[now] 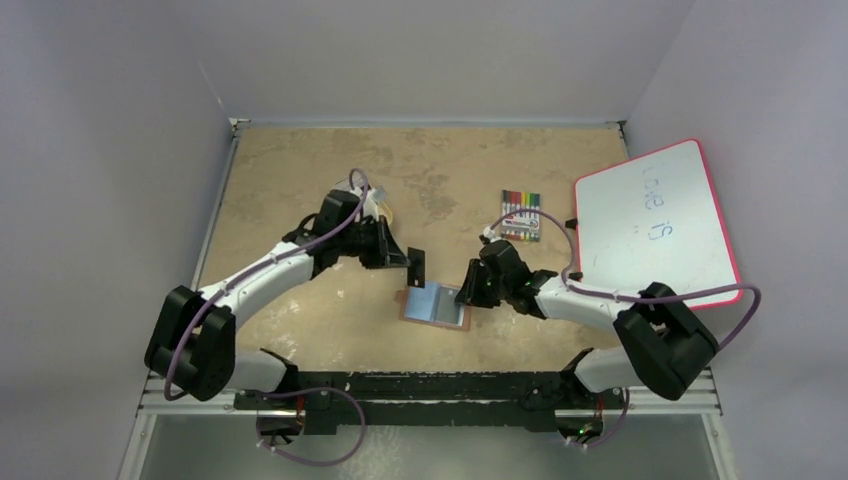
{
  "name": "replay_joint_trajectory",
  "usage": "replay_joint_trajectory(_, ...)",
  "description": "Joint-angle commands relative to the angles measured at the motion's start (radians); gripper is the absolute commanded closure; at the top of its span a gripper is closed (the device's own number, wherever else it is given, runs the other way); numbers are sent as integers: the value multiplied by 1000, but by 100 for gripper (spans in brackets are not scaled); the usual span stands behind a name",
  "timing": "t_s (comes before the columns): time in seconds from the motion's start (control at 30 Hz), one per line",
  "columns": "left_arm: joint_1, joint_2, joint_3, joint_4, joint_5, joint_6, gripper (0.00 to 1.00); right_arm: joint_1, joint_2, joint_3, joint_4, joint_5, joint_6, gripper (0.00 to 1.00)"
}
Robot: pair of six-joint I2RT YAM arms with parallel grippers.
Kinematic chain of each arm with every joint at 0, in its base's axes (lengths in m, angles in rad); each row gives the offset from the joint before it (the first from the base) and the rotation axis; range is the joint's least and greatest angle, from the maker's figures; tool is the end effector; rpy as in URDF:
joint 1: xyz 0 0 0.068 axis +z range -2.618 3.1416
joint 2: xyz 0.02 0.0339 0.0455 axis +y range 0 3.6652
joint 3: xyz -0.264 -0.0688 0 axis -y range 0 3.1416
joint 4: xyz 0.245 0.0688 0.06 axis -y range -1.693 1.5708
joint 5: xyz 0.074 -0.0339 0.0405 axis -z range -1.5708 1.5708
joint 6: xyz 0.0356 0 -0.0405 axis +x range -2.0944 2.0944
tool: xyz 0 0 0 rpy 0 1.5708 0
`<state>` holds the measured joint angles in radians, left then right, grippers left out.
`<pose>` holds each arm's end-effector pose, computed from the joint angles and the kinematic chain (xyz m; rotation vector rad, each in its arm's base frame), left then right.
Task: Put the credit cards into the card holder
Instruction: Insert the credit card into the card holder.
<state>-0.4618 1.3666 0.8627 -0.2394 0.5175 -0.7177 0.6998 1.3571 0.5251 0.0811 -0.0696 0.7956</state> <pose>0.2493 -0.1438 0.2352 -0.0306 2.5005 -1.1530 0.1923 0.1651 0.1561 0.0809 2.4686 0.7928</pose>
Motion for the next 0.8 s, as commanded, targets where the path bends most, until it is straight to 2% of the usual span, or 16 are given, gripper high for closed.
replay_joint_trajectory(0.0, -62, -20, -110, 187, 47, -144, 100, 2, 42, 33, -31, 52, -12, 72)
replay_joint_trajectory(0.53, -116, 130, -203, 332, 97, -155, 100, 2, 37, 26, -30, 65, -28, 72)
replay_joint_trajectory(0.77, -118, 186, -200, 333, 94, -128, 100, 2, 35, 23, -20, 63, -29, 72)
